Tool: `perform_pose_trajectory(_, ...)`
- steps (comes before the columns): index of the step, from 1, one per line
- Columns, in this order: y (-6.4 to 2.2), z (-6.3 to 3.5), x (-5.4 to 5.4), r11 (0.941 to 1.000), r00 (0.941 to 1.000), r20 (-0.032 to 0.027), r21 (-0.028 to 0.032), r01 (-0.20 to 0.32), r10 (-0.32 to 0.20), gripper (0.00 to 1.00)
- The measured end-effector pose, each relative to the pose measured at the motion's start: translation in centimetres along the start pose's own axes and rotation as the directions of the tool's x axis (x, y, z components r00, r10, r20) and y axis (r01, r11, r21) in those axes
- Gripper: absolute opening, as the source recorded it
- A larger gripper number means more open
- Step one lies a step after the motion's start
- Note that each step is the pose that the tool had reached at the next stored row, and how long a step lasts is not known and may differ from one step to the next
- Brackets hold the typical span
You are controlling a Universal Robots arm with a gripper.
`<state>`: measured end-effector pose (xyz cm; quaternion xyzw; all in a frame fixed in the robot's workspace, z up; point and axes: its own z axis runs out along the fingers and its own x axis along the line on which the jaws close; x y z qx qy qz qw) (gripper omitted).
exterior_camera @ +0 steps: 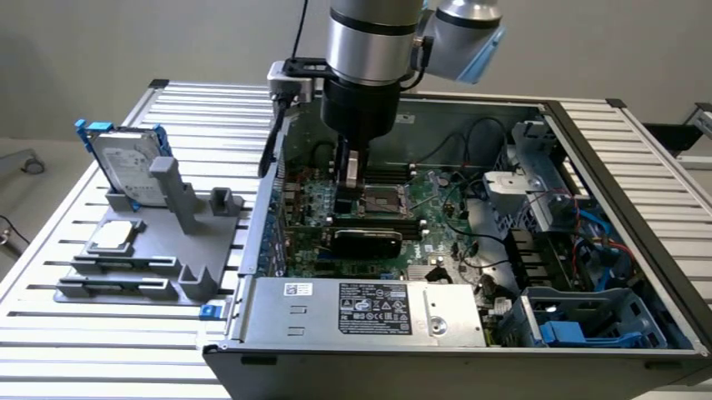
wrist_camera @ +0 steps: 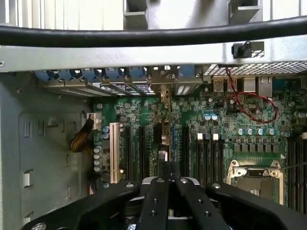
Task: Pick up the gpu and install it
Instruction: 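Press down on the gpu until it lock into place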
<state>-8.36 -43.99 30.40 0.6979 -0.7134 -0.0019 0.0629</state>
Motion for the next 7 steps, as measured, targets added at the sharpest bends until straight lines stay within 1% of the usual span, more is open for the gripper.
perform_pose_trajectory(3,0.00,0.00,0.00,1.0000,1.0000,0.0007,0.0000,0.000,0.000,0.11)
perform_pose_trajectory(5,0.00,-0.01,0.01,1.0000,1.0000,0.0031,-0.0001,0.000,0.000,0.11)
perform_pose_trajectory(7,0.00,-0.01,0.01,1.0000,1.0000,0.0037,-0.0001,0.000,0.000,0.11)
